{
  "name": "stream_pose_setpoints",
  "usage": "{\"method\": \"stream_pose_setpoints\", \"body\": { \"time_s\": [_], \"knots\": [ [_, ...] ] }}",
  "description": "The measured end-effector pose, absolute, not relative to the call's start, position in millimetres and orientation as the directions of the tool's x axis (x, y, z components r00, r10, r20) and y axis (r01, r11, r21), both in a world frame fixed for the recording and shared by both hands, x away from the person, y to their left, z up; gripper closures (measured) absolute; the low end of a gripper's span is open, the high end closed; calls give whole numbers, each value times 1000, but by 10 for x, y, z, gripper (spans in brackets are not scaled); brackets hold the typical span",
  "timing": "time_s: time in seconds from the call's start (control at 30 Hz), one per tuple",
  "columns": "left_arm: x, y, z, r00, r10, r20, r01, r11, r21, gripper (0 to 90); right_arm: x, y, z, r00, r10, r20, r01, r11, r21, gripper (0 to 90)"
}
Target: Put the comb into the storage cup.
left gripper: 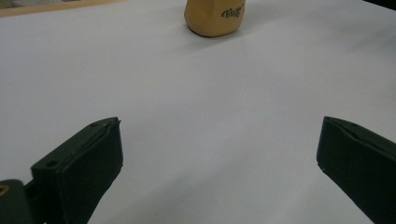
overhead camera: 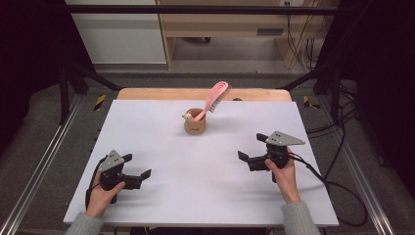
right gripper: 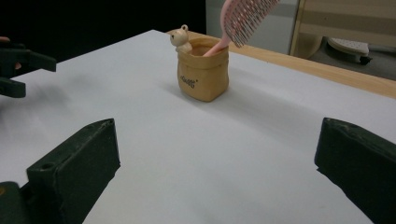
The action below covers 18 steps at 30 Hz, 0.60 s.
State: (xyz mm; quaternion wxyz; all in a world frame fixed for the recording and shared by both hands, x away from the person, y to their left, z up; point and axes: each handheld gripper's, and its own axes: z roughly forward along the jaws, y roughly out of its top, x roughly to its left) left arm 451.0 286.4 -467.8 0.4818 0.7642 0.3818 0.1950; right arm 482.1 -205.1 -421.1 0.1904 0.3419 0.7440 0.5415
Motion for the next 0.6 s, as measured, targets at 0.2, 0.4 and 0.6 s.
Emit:
{"method": "stream_pose_setpoints", "body": {
  "time_s": [0.2, 0.4, 0.6],
  "knots": [
    [4509, 2864, -4675, 633, 771, -68, 394, -245, 886, 4, 4772, -2175, -4331, -681, 725, 103, 315, 163, 935, 4],
    [4508, 2865, -4674, 634, 770, -67, 392, -246, 886, 4, 4709, -2281, -4431, -687, 714, 137, 343, 152, 927, 4],
    [4507, 2861, -4673, 636, 769, -68, 392, -246, 887, 4, 4662, -2412, -4552, -674, 724, 151, 358, 141, 923, 8]
  ]
}}
